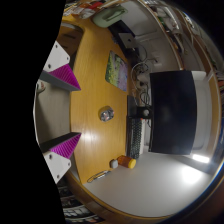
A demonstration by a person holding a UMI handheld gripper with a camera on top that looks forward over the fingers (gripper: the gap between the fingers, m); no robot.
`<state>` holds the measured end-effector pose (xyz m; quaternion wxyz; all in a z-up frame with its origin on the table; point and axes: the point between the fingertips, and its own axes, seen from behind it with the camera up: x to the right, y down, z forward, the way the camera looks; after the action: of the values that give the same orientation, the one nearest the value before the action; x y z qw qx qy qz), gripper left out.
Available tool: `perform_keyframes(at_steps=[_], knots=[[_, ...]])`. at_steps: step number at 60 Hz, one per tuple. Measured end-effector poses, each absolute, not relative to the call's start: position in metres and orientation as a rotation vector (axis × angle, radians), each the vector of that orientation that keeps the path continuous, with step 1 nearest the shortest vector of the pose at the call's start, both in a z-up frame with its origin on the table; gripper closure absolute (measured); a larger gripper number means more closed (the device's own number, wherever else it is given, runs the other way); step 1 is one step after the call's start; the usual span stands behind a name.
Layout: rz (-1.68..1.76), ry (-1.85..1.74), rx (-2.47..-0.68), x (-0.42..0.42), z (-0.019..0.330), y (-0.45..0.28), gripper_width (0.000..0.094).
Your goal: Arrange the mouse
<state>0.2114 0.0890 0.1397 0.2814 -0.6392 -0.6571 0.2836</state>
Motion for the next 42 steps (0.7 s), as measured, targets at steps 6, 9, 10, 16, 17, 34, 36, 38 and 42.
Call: perform_keyframes(at_steps=[6, 9, 10, 16, 17, 34, 36, 38, 42], knots=[[0.762, -1.744, -1.694, 0.2, 0.131, 0.093, 0.0074], [0.774, -1.731, -1.685, 0.184, 0.117, 0.097, 0.0075], [0.776, -1.727, -1.685, 0.181, 0.115, 0.098, 0.0075], [0.797, -1.696, -1.692, 0.157, 0.101, 0.101, 0.0074], [0.801, -1.69, -1.693, 0.152, 0.098, 0.102, 0.0073], [0.817, -1.652, -1.699, 0.066, 0.052, 0.104, 0.0074], [0.814, -1.658, -1.692, 0.057, 0.047, 0.104, 0.0074], [0.805, -1.666, -1.685, 0.048, 0.042, 0.104, 0.0073], [0.788, -1.677, -1.683, 0.031, 0.031, 0.105, 0.0075]])
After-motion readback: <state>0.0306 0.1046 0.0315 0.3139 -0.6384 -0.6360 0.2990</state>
